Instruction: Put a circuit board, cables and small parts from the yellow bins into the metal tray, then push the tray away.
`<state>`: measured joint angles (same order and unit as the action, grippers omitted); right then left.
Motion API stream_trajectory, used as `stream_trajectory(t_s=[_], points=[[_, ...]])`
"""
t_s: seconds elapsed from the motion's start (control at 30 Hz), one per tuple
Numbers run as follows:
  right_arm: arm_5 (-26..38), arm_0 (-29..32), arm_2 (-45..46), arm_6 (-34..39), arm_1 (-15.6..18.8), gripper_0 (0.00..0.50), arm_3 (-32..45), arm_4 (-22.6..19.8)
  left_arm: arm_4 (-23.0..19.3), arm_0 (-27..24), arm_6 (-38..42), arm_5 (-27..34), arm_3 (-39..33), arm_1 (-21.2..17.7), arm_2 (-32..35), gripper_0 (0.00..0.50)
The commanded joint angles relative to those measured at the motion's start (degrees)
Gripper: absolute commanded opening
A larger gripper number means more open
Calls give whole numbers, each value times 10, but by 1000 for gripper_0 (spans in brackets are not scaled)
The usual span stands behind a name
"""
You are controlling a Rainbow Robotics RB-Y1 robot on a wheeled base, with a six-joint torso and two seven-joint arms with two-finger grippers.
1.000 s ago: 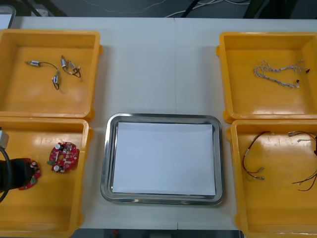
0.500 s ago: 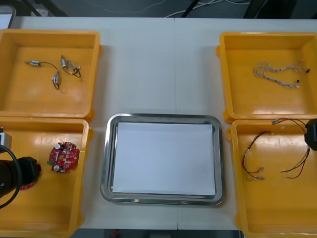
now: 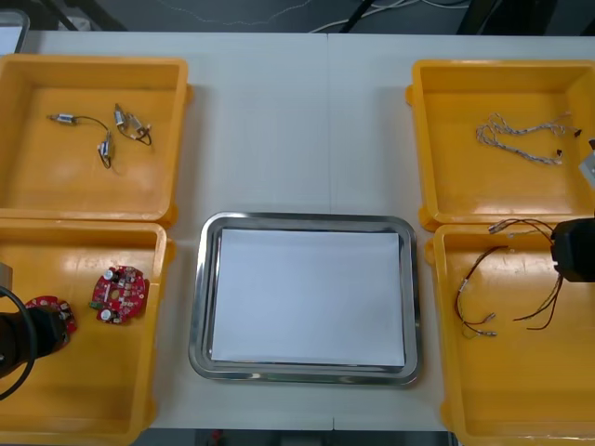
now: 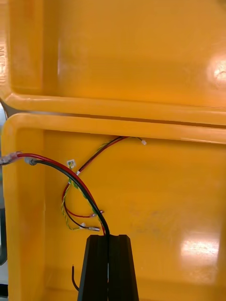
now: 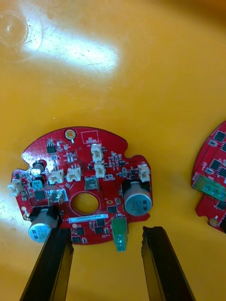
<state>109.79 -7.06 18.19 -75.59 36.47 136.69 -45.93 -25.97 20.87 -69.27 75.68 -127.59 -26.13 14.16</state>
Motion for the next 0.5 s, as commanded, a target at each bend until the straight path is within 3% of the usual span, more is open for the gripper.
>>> stream_trajectory(t_s=[0.03,0.5], points=[[2,-8,-13,24,21,0,34,-7,14,12,-36,-23,13,-15,-25,433],[2,20,-46,164,26,0,99,-21,19,13,-32,-22,16,-15,-48,405]])
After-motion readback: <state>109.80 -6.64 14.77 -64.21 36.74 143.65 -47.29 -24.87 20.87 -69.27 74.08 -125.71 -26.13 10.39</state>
